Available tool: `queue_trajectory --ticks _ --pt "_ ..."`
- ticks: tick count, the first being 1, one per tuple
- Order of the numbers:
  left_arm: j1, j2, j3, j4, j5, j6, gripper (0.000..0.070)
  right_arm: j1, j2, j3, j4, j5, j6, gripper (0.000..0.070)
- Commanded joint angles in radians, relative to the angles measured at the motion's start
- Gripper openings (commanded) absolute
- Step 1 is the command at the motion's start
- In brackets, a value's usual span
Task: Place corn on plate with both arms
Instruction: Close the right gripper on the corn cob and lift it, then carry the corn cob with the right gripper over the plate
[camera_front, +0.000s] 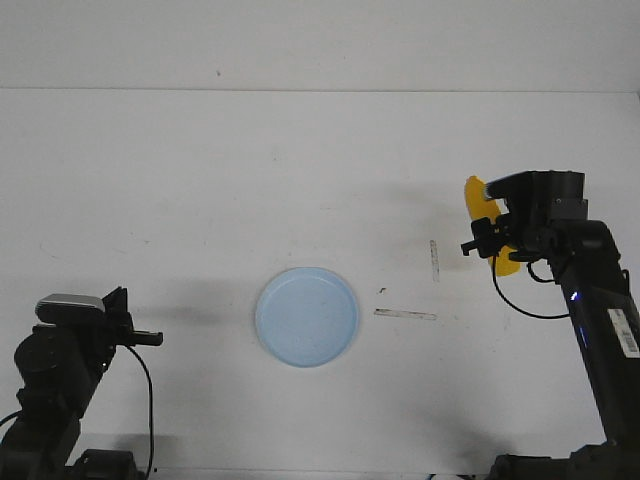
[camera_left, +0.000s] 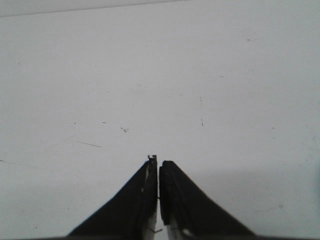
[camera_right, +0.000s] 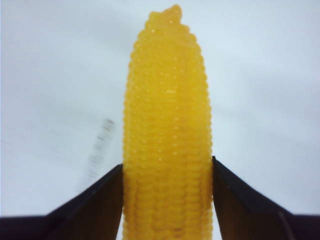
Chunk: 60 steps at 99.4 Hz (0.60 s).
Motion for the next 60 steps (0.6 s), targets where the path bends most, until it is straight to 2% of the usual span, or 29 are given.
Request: queue_trajectory --ticks 1,26,46,60 --pt "-0.001 0.003 0.005 0.009 -0.006 0.003 0.0000 0.023 -0.023 0.016 -0.003 -0.005 0.124 0.0211" --pt "-0.001 0.003 0.005 0.009 -0.005 0.003 0.0000 0.226 -0.092 0.016 -0.010 -0.010 0.334 0.0211" --pt "-0.001 0.003 0.005 0.009 -0.005 0.003 0.0000 0.445 -0.084 0.013 -0.002 -0.016 0.373 0.0211" --pt "-0.001 0.003 0.005 0.009 -0.005 0.003 0.0000 0.610 -0.053 0.013 0.050 0.046 0.422 0.0211"
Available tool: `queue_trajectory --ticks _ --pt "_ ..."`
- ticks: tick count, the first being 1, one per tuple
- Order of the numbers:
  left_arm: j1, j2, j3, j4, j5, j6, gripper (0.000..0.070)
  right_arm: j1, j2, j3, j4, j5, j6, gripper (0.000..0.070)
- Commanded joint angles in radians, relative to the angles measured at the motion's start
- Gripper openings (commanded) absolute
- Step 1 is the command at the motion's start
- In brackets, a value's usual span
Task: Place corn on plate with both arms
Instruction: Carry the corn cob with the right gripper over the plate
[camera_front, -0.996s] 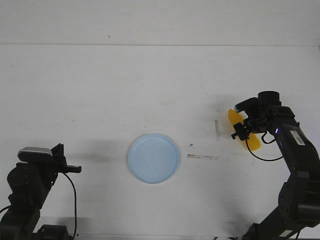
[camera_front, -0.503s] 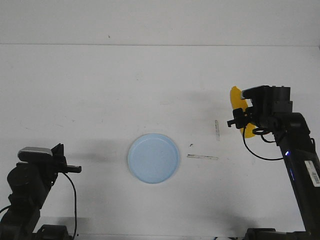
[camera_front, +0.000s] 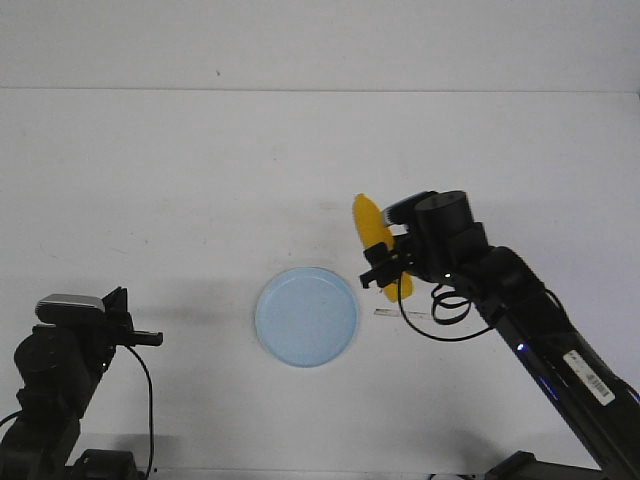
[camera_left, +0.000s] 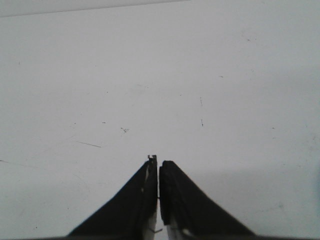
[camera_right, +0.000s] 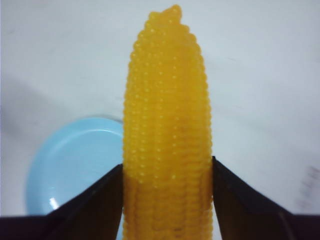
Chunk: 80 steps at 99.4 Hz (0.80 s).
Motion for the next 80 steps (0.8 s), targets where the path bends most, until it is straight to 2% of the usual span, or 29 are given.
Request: queue_trajectory --ticks 1,26,38,80 --pt "-0.001 0.003 0.005 0.009 -0.005 0.003 0.0000 0.070 0.036 0.013 0.029 0.029 0.047 0.0211" --pt "-0.001 0.003 0.005 0.009 -0.005 0.003 0.0000 0.245 0.172 0.013 0.073 0.048 0.072 0.0211" --pt "-0.001 0.003 0.005 0.009 -0.005 0.003 0.0000 0.269 0.248 0.013 0.078 0.074 0.090 0.0211" --pt "-0.001 0.003 0.005 0.009 -0.005 0.003 0.0000 0.274 0.423 0.013 0.117 0.069 0.089 0.0213"
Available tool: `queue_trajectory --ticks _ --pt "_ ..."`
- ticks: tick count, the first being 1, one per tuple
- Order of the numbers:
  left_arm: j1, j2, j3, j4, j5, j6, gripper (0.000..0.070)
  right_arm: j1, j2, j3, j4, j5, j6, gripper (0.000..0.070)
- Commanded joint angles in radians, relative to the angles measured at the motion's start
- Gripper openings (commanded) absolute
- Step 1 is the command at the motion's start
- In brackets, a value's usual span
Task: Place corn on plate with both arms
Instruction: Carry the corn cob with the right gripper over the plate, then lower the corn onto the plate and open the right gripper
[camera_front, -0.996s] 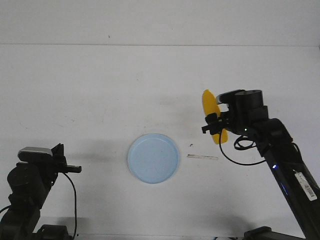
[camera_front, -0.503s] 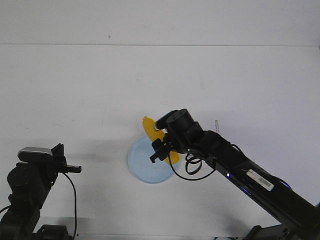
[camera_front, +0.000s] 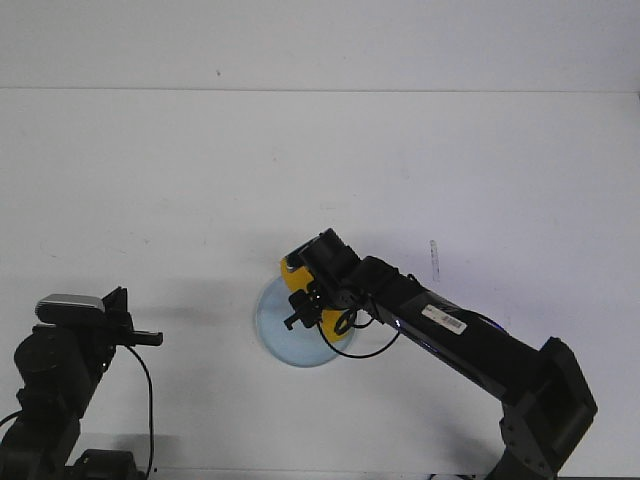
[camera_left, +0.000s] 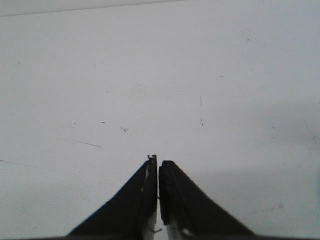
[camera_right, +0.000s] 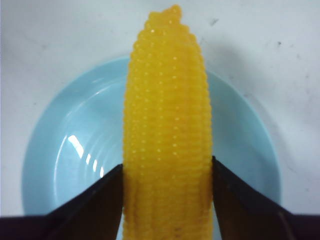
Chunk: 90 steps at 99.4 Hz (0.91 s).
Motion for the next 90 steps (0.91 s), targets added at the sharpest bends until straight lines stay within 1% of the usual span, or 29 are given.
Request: queue_trajectory --ticks 1,7,11,14,23,27,29,53,58,61,65,67,70,81,85,90 --pt "-0.001 0.003 0.005 0.008 -0.005 0.003 0.0000 0.010 0.026 0.013 0.008 0.001 0.011 0.0213" --pt "-0.001 0.003 0.005 0.008 -0.005 0.003 0.0000 0.010 0.026 0.013 0.009 -0.001 0.008 0.0226" --pt "-0.001 0.003 0.005 0.008 -0.005 0.003 0.0000 0.011 0.026 0.013 0.011 -0.008 0.007 0.0265" --pt "-0.001 0.003 0.005 0.008 -0.005 0.003 0.0000 0.013 0.026 0.013 0.011 -0.014 0.007 0.0324" --pt "-0.001 0.003 0.005 0.008 -0.005 0.003 0.0000 0.013 0.026 0.013 0.010 -0.056 -0.009 0.0560" --pt "-0.001 0.003 0.005 0.008 -0.005 0.003 0.0000 0.013 0.026 0.013 0.010 -0.061 -0.013 0.0617" --pt "-0.001 0.003 0.005 0.008 -0.005 0.003 0.0000 0.013 0.026 0.013 0.011 -0.060 -0.013 0.0627" --pt "-0.001 -0.001 0.005 0.003 -0.005 -0.005 0.0000 0.005 -0.015 0.016 0.034 -0.050 -0.010 0.0618" --pt "-0.001 -0.004 0.005 -0.001 -0.005 -0.018 0.0000 -0.002 -0.040 0.016 0.044 -0.041 -0.011 0.0594" --pt "0.000 -0.005 0.005 -0.002 -0.005 -0.033 0.0000 -0.006 -0.056 0.016 0.050 -0.029 -0.011 0.0560" --pt "0.000 -0.009 0.005 -0.007 -0.005 -0.056 0.0000 -0.014 -0.080 0.016 0.055 -0.009 -0.015 0.0489" --pt "0.001 -0.011 0.005 -0.010 -0.005 -0.066 0.0000 -0.020 -0.096 0.016 0.060 0.006 -0.017 0.0437" --pt "0.002 -0.014 0.005 -0.014 -0.005 -0.078 0.0000 -0.027 -0.113 0.016 0.062 0.023 -0.023 0.0388" --pt "0.002 -0.039 0.005 -0.035 -0.005 -0.082 0.0000 -0.069 -0.185 0.016 0.074 0.121 -0.050 0.0173" --pt "0.002 -0.051 0.001 -0.037 -0.006 -0.084 0.0000 -0.092 -0.212 0.016 0.074 0.168 -0.065 0.0109" --pt "0.002 -0.069 -0.005 -0.036 -0.006 -0.087 0.0000 -0.125 -0.243 0.016 0.068 0.221 -0.079 0.0054"
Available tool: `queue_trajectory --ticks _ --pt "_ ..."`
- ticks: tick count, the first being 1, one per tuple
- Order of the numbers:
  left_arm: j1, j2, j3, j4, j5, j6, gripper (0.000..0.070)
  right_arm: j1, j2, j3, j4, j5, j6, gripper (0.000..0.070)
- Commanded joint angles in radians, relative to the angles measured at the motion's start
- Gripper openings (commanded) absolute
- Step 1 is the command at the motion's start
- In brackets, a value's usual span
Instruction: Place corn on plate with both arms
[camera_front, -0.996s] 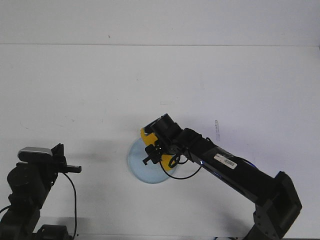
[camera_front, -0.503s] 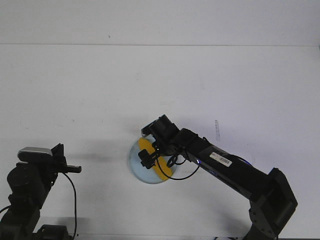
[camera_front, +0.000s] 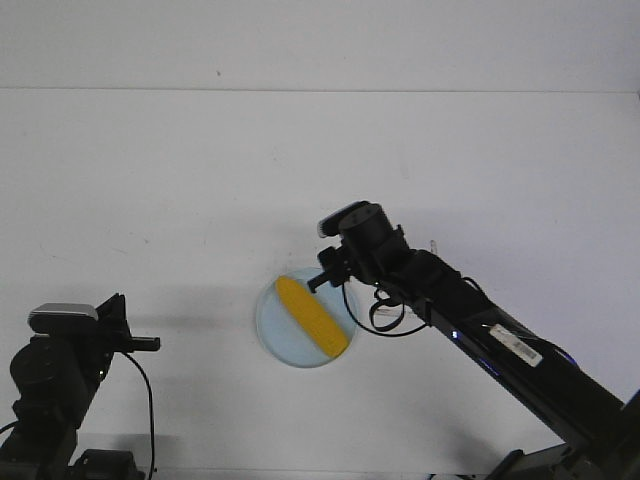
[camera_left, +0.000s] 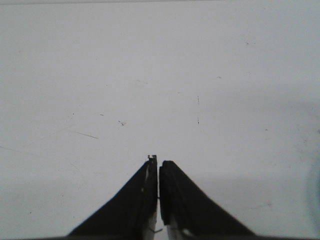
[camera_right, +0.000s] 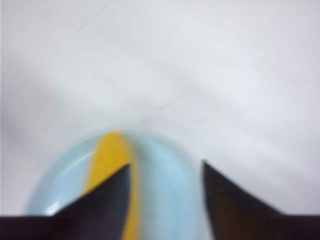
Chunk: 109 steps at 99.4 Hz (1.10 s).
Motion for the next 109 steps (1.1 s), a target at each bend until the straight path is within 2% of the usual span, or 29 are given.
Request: queue_trajectory --ticks 1,6,16,38,60,84,109 --pt "0.001 -0.018 -0.003 0.010 -0.006 -0.019 0.0000 -0.026 -0.018 0.016 -0.005 0.067 -0.036 0.0049" --pt "0.001 -0.032 -0.003 0.013 -0.006 -0.018 0.0000 -0.065 -0.049 0.015 -0.017 0.117 -0.047 0.0015" --pt "0.001 -0.050 -0.003 0.038 -0.006 -0.008 0.0000 -0.154 -0.109 0.008 -0.044 0.176 -0.051 0.0013" --pt "0.001 -0.055 -0.003 0.047 -0.006 -0.008 0.0000 -0.375 -0.220 -0.092 -0.073 0.178 -0.084 0.0013" --pt "0.000 -0.051 -0.003 0.047 -0.005 -0.009 0.0000 -0.541 -0.362 -0.362 -0.011 0.167 -0.091 0.0013" --pt "-0.006 -0.051 -0.003 0.047 -0.005 -0.009 0.0000 -0.600 -0.615 -0.653 0.084 0.095 -0.114 0.0013" --pt "-0.027 -0.051 -0.003 0.047 -0.005 -0.009 0.0000 -0.599 -0.954 -0.744 0.078 0.089 -0.135 0.0013"
